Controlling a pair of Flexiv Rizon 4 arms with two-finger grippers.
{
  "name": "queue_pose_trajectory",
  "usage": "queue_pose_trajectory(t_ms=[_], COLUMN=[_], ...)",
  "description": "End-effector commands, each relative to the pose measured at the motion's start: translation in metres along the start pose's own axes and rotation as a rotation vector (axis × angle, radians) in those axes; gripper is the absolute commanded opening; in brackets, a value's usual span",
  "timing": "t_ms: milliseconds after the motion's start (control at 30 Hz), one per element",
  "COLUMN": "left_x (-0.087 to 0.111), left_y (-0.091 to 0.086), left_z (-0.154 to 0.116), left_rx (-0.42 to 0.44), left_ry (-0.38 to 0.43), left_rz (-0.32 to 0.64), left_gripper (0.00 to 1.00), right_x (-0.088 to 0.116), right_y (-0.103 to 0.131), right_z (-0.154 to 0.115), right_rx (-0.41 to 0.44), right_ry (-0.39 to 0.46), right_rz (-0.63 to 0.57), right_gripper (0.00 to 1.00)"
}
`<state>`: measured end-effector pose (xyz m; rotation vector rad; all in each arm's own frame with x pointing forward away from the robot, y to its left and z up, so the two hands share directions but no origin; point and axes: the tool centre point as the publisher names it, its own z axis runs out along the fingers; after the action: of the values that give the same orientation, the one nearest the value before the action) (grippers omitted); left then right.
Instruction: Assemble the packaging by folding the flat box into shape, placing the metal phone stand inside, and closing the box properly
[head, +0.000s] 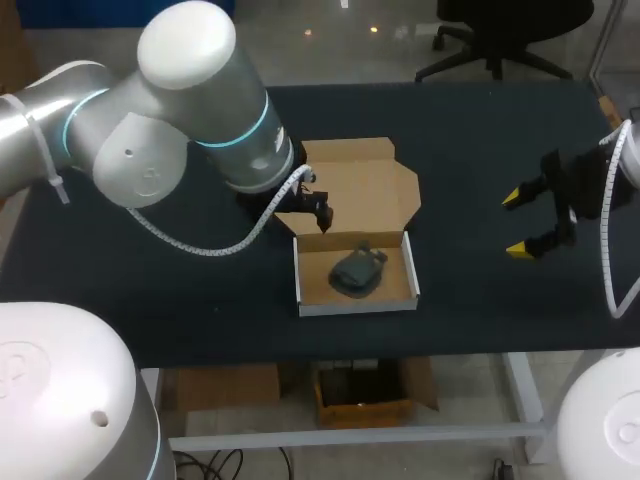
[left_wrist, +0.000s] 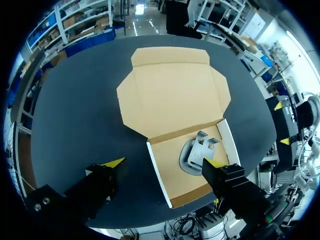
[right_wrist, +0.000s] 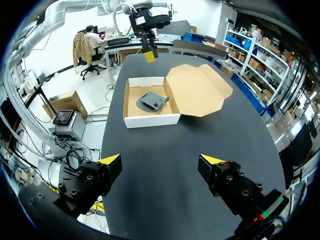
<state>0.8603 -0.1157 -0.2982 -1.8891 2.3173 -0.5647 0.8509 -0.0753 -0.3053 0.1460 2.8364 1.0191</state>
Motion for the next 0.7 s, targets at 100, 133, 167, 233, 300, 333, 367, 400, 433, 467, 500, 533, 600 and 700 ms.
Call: queue_pose_trajectory(t_ms=[100, 133, 167, 233, 300, 333, 367, 400, 433, 467, 500, 533, 600, 700], left_x=[-0.034, -0.038, -0.042, -0.049, -0.056, -0.059, -0.062, -0.065, -0.067, -0.068, -0.07, -0.072, -0.076, -0.08], left_y=[-0.005, -0.007, -0.008, -0.011, -0.013, -0.014, -0.016, -0.017, -0.017, -0.018, -0.019, -0.021, -0.024, -0.029], left_z=[-0.003, -0.003, -0.003, -0.002, 0.0, 0.0, 0.001, 0.002, 0.002, 0.003, 0.004, 0.005, 0.006, 0.008], left_rx=[0.02, 0.025, 0.028, 0.039, 0.05, 0.052, 0.055, 0.061, 0.062, 0.066, 0.07, 0.072, 0.081, 0.087], left_ry=[0.09, 0.097, 0.1, 0.115, 0.134, 0.147, 0.153, 0.163, 0.173, 0.181, 0.183, 0.194, 0.21, 0.238], left_rz=[0.015, 0.024, 0.029, 0.043, 0.056, 0.065, 0.071, 0.077, 0.084, 0.095, 0.099, 0.113, 0.13, 0.162], left_gripper=[1.0, 1.0, 1.0, 1.0, 1.0, 1.0, 1.0, 1.0, 1.0, 1.0, 1.0, 1.0, 1.0, 1.0], right_x=[0.0, 0.0, 0.0, 0.0, 0.0, 0.0, 0.0, 0.0, 0.0, 0.0, 0.0, 0.0, 0.0, 0.0], right_y=[-0.001, -0.001, -0.001, -0.001, -0.001, -0.001, -0.001, -0.001, -0.001, -0.001, -0.001, -0.001, -0.001, -0.001], right_z=[0.0, 0.0, 0.0, 0.0, 0.0, 0.0, 0.0, 0.0, 0.0, 0.0, 0.0, 0.0, 0.0, 0.0], right_rx=[-0.003, -0.003, -0.003, -0.003, -0.003, -0.003, -0.003, -0.003, -0.003, -0.003, -0.003, -0.003, -0.003, -0.003], right_ry=[0.001, 0.001, 0.001, 0.001, 0.001, 0.001, 0.001, 0.001, 0.001, 0.001, 0.001, 0.001, 0.001, 0.001], right_rz=[-0.001, -0.001, -0.001, -0.001, -0.001, -0.001, -0.001, -0.001, -0.001, -0.001, -0.001, -0.001, -0.001, -0.001], right_gripper=[1.0, 1.0, 1.0, 1.0, 1.0, 1.0, 1.0, 1.0, 1.0, 1.0, 1.0, 1.0, 1.0, 1.0])
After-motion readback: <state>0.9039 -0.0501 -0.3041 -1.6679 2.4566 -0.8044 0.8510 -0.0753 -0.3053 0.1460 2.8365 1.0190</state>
